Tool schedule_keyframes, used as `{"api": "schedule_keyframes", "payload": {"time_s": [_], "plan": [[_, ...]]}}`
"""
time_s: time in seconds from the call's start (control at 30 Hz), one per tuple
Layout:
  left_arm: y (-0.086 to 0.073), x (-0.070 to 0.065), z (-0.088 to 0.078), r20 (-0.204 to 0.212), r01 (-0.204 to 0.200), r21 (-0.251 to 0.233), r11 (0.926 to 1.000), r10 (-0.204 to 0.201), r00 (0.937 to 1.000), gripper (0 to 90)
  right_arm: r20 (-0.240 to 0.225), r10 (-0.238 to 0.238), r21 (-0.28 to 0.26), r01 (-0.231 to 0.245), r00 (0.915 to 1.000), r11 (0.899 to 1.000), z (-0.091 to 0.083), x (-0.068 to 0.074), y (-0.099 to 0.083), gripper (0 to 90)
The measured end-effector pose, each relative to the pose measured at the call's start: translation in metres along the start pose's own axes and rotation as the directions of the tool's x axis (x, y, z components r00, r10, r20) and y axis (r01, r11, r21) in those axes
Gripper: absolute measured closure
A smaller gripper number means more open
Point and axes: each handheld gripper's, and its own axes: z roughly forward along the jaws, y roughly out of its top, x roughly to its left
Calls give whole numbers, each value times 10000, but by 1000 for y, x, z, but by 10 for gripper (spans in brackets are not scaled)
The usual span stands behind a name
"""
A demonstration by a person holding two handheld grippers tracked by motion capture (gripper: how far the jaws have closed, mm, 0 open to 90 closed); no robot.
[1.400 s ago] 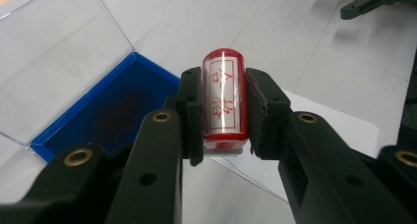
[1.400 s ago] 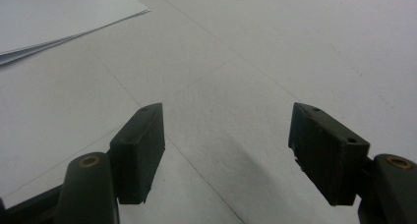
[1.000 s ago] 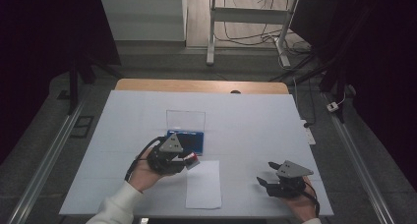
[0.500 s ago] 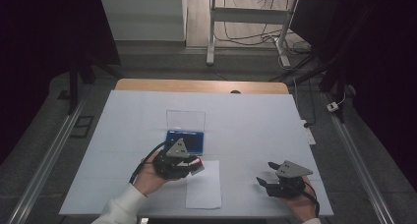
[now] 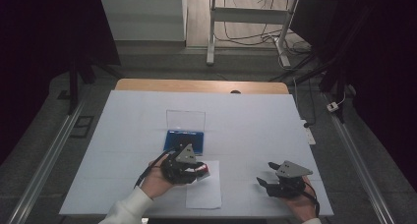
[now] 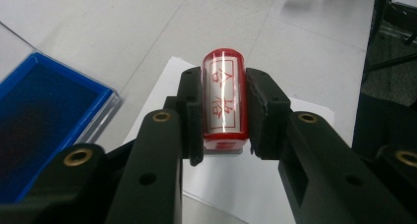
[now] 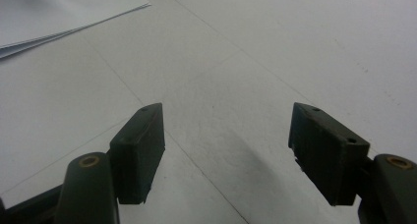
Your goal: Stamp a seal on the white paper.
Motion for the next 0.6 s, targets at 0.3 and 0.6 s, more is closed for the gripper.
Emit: {"api": "schedule_keyframes", "payload": {"time_s": [0.3,0.6], "plan": [[-1,-4,11,43,-71,251,9997,70,10000,696,-12,47,58,-47,10000,10000,1,0,-1,297],[-3,-5,16,-68,-130,493,9987,134,9999,696,31,25,103,-25,10000,9999,1,0,-1,297]]}}
